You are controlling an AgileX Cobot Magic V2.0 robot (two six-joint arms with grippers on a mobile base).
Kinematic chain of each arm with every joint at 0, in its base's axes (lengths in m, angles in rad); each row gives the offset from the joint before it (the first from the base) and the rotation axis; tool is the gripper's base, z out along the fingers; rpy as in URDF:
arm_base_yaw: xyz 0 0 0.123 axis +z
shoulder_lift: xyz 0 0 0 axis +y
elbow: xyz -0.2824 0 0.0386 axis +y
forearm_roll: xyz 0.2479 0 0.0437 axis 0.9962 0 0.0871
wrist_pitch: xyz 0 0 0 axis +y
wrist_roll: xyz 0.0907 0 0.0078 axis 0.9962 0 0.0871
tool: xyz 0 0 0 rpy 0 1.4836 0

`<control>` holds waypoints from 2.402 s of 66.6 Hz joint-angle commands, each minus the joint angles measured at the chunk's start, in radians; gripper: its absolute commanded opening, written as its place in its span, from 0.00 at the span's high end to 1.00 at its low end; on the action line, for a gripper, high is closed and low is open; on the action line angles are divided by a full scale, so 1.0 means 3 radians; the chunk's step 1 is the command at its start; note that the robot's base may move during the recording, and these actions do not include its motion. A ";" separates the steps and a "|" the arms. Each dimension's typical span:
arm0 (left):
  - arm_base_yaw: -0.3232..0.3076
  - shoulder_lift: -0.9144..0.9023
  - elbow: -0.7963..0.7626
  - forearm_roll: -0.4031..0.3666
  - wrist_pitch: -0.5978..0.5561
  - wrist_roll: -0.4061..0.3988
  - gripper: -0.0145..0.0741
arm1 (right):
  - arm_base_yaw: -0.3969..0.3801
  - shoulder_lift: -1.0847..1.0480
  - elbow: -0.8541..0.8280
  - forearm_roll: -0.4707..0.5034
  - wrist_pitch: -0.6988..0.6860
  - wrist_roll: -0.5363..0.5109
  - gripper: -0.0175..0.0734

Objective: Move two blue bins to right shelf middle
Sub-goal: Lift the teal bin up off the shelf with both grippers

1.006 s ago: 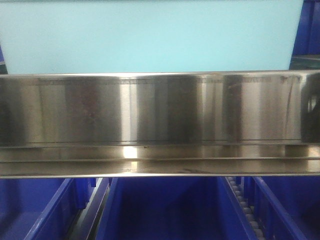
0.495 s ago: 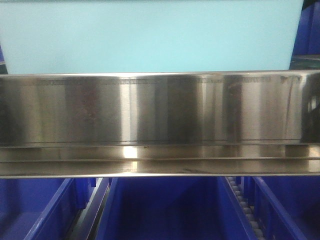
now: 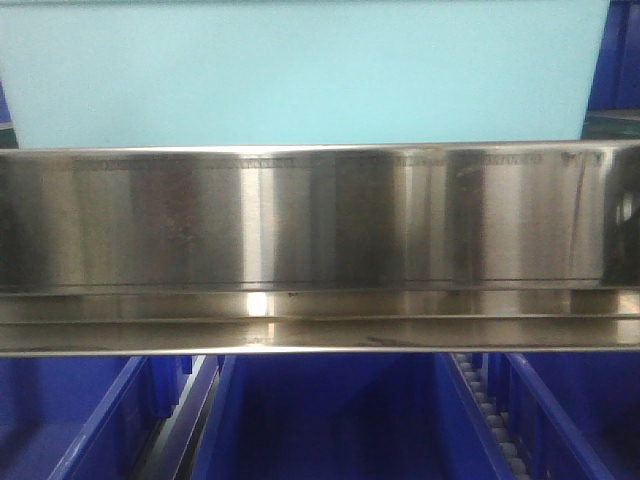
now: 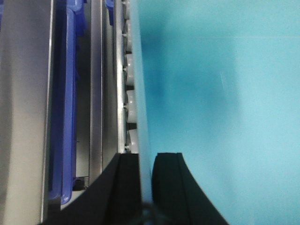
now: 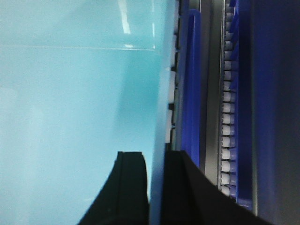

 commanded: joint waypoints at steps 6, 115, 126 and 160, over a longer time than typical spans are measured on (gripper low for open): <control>0.0008 -0.0015 -0.0061 -0.0055 -0.0064 -0.0009 0.96 | 0.0001 -0.0038 -0.0019 -0.0050 0.0086 -0.0033 0.99; 0.0008 -0.0149 -0.1294 0.0287 -0.0811 0.0311 0.96 | 0.0001 -0.0304 -0.1173 -0.0518 -0.0723 -0.0192 0.99; 0.0008 -0.0149 -0.1294 0.0285 -0.0822 0.0311 0.96 | 0.0001 -0.0304 -0.1173 -0.0518 -0.0875 -0.0192 0.99; 0.0008 -0.0149 -0.1294 0.0285 -0.0844 0.0311 0.96 | 0.0001 -0.0304 -0.1173 -0.0518 -0.1047 -0.0192 0.99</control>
